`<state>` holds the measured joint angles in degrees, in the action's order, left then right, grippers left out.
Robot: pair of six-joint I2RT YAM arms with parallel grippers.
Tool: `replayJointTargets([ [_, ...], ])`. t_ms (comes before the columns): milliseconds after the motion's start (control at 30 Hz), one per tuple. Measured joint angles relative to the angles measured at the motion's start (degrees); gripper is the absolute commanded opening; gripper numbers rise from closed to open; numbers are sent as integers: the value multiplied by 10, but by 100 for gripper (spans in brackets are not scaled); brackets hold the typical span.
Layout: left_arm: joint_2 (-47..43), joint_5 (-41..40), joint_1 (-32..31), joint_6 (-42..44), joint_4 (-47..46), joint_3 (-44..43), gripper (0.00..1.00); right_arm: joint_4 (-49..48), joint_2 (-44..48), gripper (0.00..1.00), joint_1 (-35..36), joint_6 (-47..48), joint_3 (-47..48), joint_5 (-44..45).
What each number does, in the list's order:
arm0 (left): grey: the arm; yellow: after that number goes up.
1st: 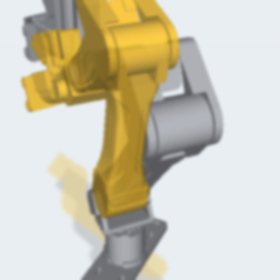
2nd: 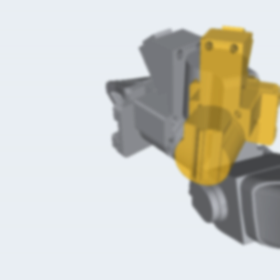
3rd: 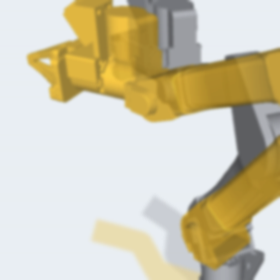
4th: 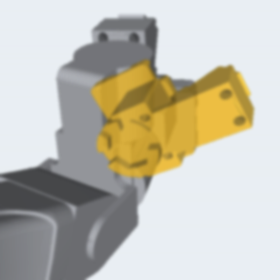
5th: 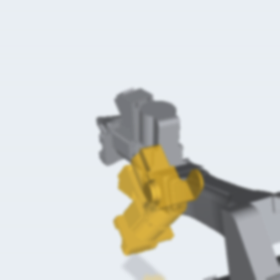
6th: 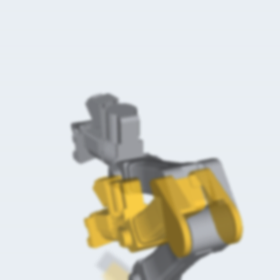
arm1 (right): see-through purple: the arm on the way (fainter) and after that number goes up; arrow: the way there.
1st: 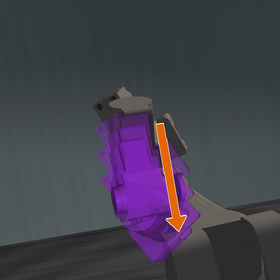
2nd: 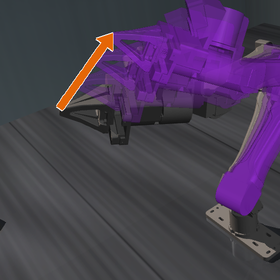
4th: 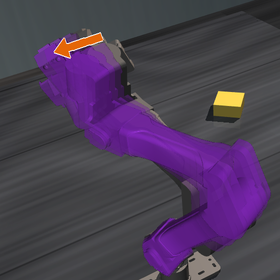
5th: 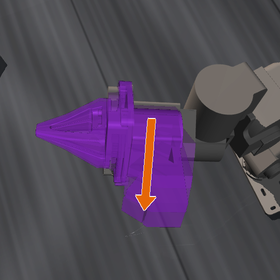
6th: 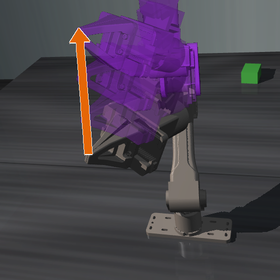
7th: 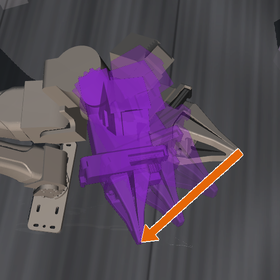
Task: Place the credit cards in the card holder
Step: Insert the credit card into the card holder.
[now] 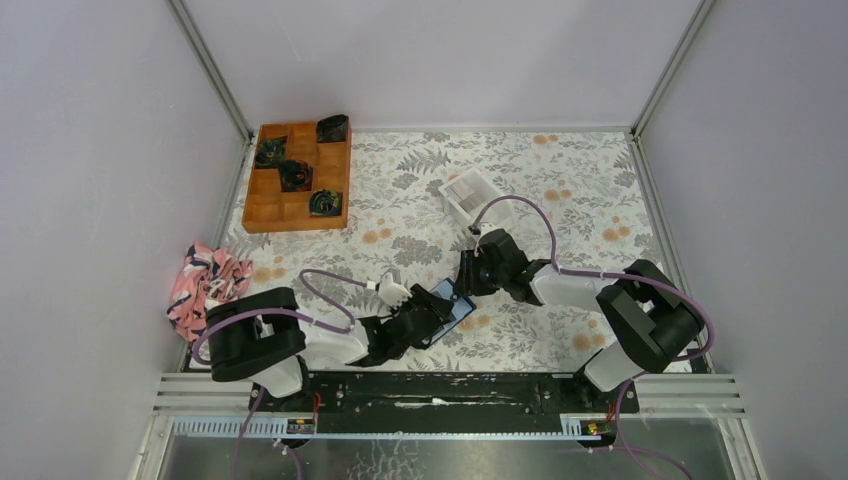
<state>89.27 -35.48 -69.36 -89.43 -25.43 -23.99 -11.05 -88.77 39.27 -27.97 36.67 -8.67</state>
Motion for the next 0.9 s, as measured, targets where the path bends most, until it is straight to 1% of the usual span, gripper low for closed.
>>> replayJointTargets([
  [167,-6,0,-2,0,17,-8,66,0,0,44,1,0,0,-1],
  [333,-14,-1,-5,0,33,-13,67,0,0,44,1,0,0,-5],
  [367,-15,-1,-6,0,35,-13,70,0,0,44,1,0,0,-5],
  [400,-17,-1,-7,0,38,-13,71,0,0,44,2,0,0,-5],
  [533,-31,-1,-11,-3,58,-13,72,0,0,44,3,-2,0,-5],
  [567,-34,-1,-13,-4,62,-13,79,0,0,44,4,-2,0,-5],
  [600,-35,-1,-14,-5,65,-13,81,0,0,44,5,-2,0,-5],
  [767,-42,-5,-17,-11,54,-5,82,7,8,48,10,-2,-3,-3],
  [900,-48,-8,-19,-20,-5,32,82,27,33,52,14,-2,-11,2],
])
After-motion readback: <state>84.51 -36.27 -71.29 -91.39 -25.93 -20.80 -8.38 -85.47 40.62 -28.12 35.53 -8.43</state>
